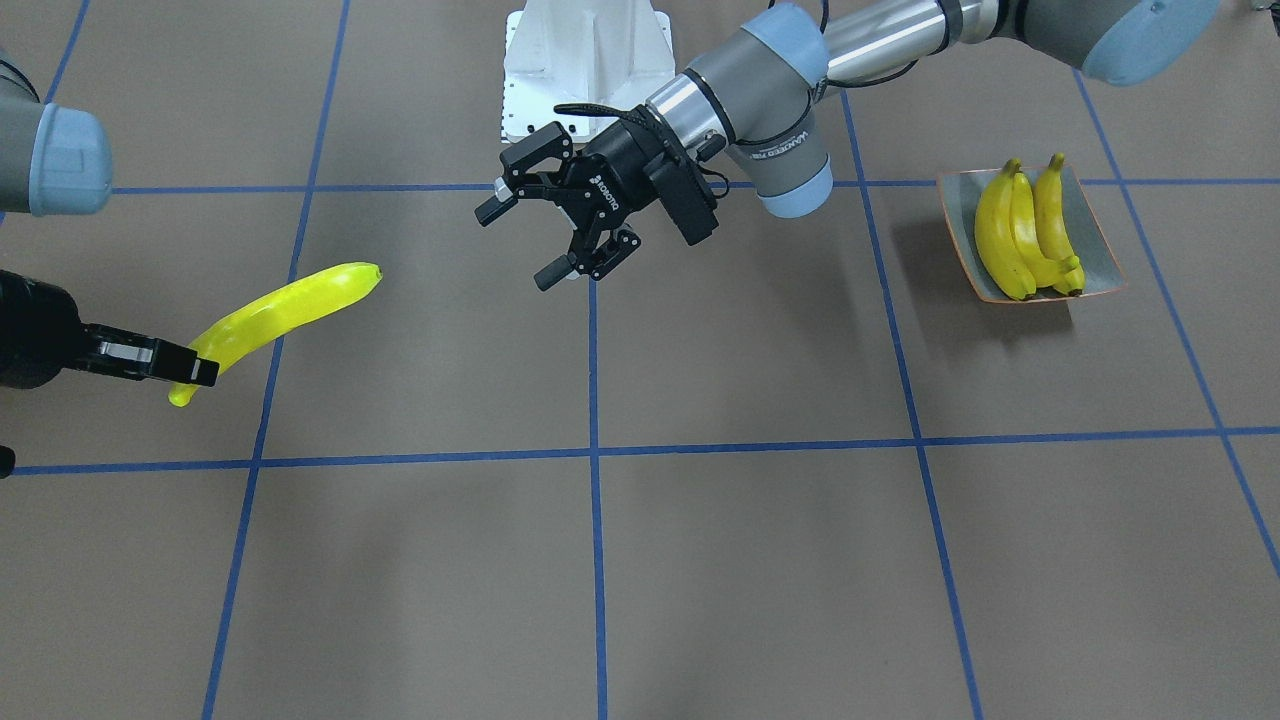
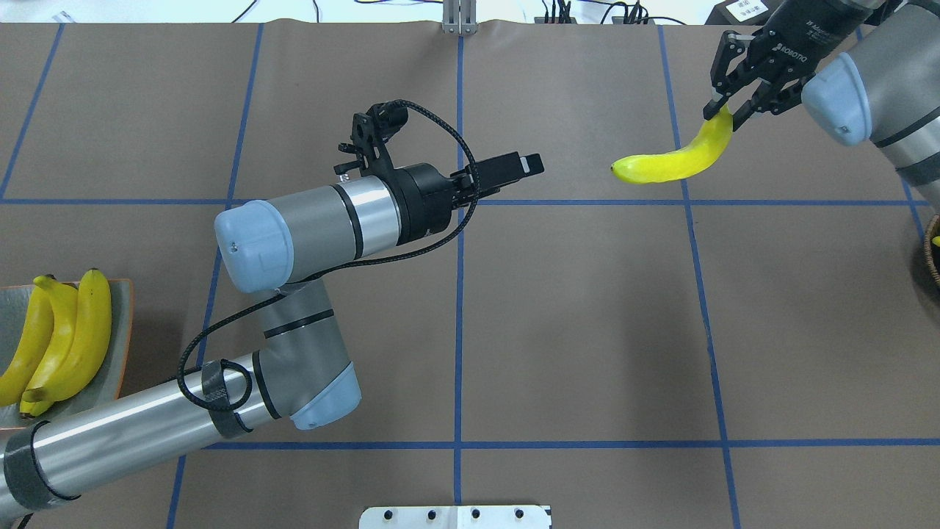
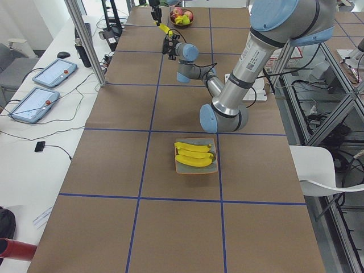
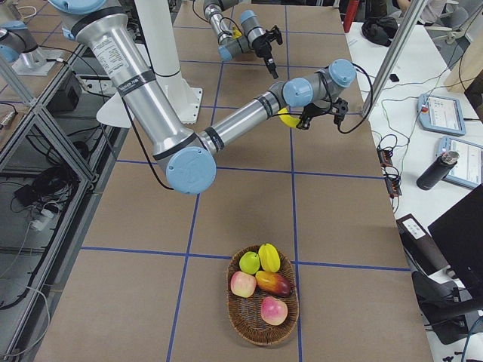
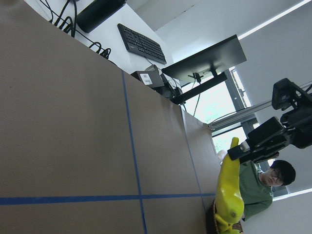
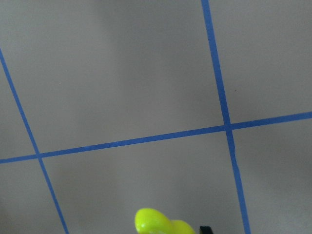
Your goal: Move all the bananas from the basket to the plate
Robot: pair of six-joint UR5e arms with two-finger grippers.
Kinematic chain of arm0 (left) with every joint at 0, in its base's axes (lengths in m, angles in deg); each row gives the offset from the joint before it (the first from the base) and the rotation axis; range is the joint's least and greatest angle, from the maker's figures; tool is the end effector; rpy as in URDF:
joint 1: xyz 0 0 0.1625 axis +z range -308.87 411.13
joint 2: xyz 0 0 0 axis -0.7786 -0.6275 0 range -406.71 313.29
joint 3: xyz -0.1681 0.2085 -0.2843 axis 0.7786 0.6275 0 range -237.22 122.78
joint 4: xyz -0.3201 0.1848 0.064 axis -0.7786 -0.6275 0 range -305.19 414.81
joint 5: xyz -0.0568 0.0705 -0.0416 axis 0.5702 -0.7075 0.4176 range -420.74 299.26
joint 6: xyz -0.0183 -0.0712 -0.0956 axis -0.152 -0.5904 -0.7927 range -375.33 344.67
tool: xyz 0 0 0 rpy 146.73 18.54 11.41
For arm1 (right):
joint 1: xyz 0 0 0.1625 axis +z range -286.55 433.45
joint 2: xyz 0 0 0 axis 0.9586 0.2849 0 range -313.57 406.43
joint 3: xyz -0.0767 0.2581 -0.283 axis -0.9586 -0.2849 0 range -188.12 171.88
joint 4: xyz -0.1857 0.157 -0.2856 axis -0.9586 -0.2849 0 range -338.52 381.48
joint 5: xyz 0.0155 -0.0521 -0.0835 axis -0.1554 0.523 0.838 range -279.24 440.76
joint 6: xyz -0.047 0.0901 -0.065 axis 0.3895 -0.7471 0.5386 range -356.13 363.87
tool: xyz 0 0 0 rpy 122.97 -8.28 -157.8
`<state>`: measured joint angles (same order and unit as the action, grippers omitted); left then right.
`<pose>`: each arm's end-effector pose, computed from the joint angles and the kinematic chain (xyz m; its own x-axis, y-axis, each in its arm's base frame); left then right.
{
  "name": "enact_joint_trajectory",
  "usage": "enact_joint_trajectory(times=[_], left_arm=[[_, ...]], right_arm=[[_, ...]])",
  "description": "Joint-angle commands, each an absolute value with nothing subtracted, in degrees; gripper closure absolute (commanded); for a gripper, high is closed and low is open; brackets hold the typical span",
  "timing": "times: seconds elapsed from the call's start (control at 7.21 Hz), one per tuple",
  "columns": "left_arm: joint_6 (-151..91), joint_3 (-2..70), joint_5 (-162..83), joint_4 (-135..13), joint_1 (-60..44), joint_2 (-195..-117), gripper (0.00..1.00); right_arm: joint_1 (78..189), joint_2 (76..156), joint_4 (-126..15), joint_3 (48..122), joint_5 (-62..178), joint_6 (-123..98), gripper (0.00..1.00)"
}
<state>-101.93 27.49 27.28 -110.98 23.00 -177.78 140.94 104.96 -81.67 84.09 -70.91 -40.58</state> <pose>0.4789 -0.4119 0.1150 -0.2939 0.2244 -0.9291 0.5180 0.8543 0.0425 -0.2082 -0.5731 0.3200 0.4796 0.2727 0.8340 0.0317 0.9445 -0.3270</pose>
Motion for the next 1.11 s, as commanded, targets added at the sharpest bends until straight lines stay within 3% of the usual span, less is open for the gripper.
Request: enact_joint_trajectory(times=[0.0,0.28,0.97], left_arm=[[-101.99,27.34,25.76,-111.92,24.84,-178.45,0.01],[-102.08,22.36,21.98,-118.12,26.96,-179.07,0.01],[-105.50,21.62,20.74,-122.12,26.70,-178.28,0.01]], right_arm=[[139.73,104.79,-79.96,84.43,-71.02,-41.57,1.00],[138.41,104.35,-79.17,84.52,-70.94,-43.92,1.00],[134.80,100.32,-71.69,81.98,-70.50,-55.53,1.00]])
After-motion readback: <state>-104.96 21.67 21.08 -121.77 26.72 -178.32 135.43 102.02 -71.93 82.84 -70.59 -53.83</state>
